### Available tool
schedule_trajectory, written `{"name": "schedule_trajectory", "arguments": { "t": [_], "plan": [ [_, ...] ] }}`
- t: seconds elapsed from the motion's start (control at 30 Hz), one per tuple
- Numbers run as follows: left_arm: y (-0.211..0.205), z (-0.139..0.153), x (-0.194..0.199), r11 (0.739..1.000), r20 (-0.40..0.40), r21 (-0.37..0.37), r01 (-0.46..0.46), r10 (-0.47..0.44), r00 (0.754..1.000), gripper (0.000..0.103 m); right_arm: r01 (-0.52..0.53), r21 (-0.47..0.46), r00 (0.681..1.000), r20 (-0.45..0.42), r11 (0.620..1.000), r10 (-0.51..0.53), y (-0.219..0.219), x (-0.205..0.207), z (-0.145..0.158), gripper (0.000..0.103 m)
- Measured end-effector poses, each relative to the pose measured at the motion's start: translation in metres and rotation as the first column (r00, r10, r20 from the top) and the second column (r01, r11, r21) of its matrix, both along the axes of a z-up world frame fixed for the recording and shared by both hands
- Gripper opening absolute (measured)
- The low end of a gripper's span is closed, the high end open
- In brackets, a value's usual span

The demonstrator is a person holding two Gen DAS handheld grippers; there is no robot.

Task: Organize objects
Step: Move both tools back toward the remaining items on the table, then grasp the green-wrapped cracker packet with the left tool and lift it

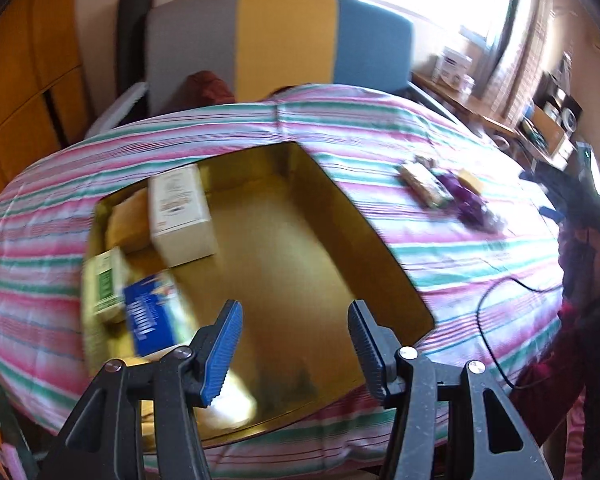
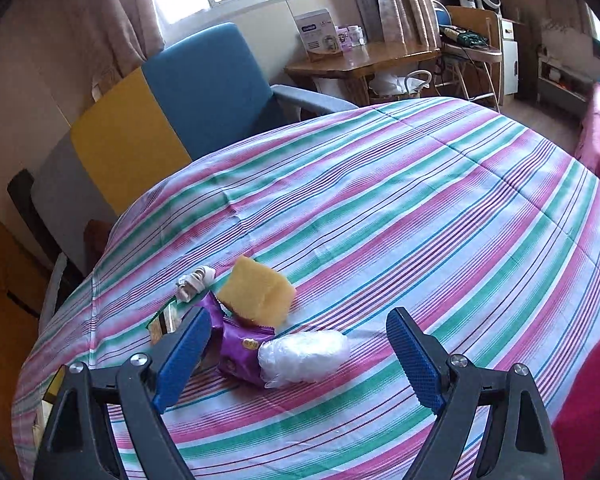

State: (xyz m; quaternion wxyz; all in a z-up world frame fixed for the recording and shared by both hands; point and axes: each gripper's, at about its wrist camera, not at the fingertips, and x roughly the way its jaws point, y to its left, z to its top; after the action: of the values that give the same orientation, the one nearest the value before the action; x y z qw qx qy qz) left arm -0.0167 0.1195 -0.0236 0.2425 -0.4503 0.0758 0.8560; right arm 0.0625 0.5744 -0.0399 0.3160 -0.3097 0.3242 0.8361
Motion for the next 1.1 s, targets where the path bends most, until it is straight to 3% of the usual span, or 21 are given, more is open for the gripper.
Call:
{"name": "schedule_trajectory", "arguments": {
  "t": [0.27, 0.53, 0.77, 1.1],
  "plan": [
    [0.064, 0.002, 0.003, 0.989, 0.039, 0.016, 0.149, -0.150, 0.988, 0.055, 0.041, -0.145, 0.999, -0.018, 0.989, -0.044, 0.014, 0.012, -0.018, 0.090],
    [0.133, 0.008, -0.019, 0.971, 0.105, 0.094, 0.222, -0.231, 0.967, 0.055, 0.010, -0.159, 0.999, -0.032, 0.987, -0.015, 0.012, 0.009, -0.018, 0.090],
    [0.200, -0.013, -0.062, 0.968, 0.222, 0.147, 0.205, -0.234, 0.947, 0.056, -0.019, -0.190, 0.998, -0.063, 0.982, 0.007, 0.012, 0.009, -0.019, 0.090],
    [0.266, -0.059, -0.133, 0.989, 0.324, 0.121, 0.081, -0.117, 0.939, 0.056, -0.064, -0.247, 0.995, -0.090, 0.967, 0.043, 0.012, 0.004, -0.025, 0.090]
  ]
}}
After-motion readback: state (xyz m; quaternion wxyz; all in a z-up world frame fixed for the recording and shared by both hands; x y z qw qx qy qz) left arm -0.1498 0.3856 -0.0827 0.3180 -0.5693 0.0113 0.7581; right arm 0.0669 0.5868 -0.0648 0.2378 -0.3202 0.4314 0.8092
